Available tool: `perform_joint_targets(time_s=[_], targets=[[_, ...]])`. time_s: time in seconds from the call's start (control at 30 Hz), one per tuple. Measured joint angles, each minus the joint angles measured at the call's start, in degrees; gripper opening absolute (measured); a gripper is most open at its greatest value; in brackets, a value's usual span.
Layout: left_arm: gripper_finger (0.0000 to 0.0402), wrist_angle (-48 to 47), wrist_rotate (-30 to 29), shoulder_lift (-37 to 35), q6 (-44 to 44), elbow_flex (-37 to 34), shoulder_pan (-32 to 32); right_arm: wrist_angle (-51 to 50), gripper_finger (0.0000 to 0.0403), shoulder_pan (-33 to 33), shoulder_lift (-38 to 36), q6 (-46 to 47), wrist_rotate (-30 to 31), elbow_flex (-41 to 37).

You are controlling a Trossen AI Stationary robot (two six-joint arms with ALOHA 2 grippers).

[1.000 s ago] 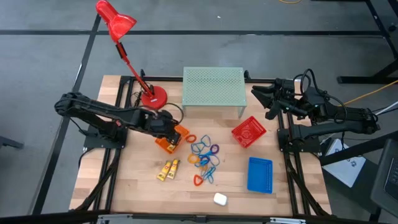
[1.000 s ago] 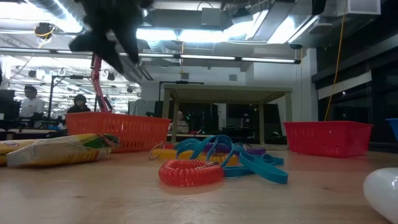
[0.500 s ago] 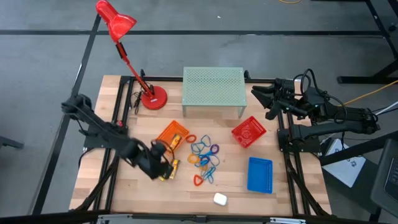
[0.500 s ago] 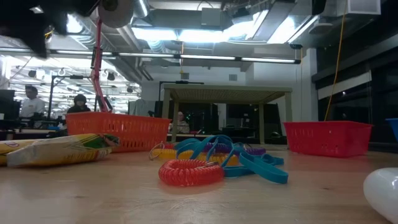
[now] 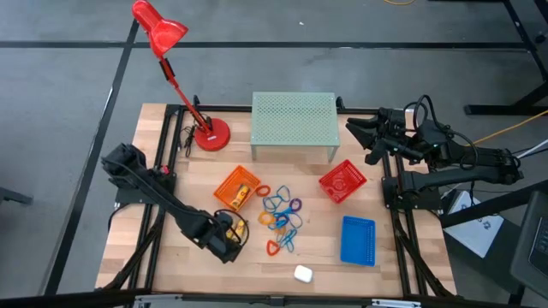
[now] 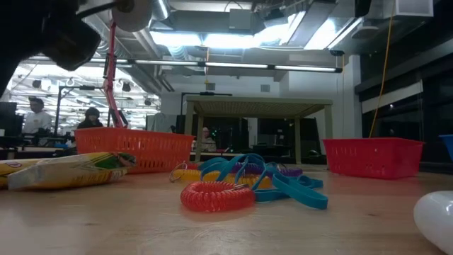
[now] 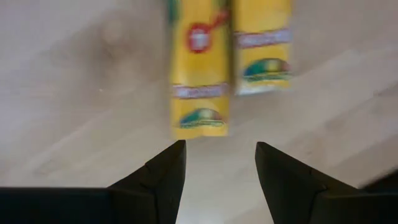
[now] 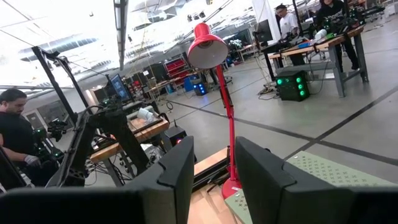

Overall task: Pick & Place Office Desk Supplies
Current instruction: Put the crayon box into the orange bin

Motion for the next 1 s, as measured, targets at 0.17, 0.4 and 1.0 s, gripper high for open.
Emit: perform_joint_targets(time_s=[0.17, 0.4, 1.0], targets=[[0.0191, -0.37, -1.01, -0.02, 0.79, 0.02, 0.92, 0.01, 0.0118, 0.01, 0.0, 0.17, -0.18, 0.0], [0.0202, -0.52, -2.42, 0.17, 2.02, 0.02, 2.43, 0.07, 0.0118, 0.02, 0.0, 0.68, -1.51, 0.0], [0.0223, 0.16, 1.85, 7.58, 2.1, 0.08, 2.77, 0.09, 0.0118, 0.0, 0.02, 0.63, -1.68, 0.0]])
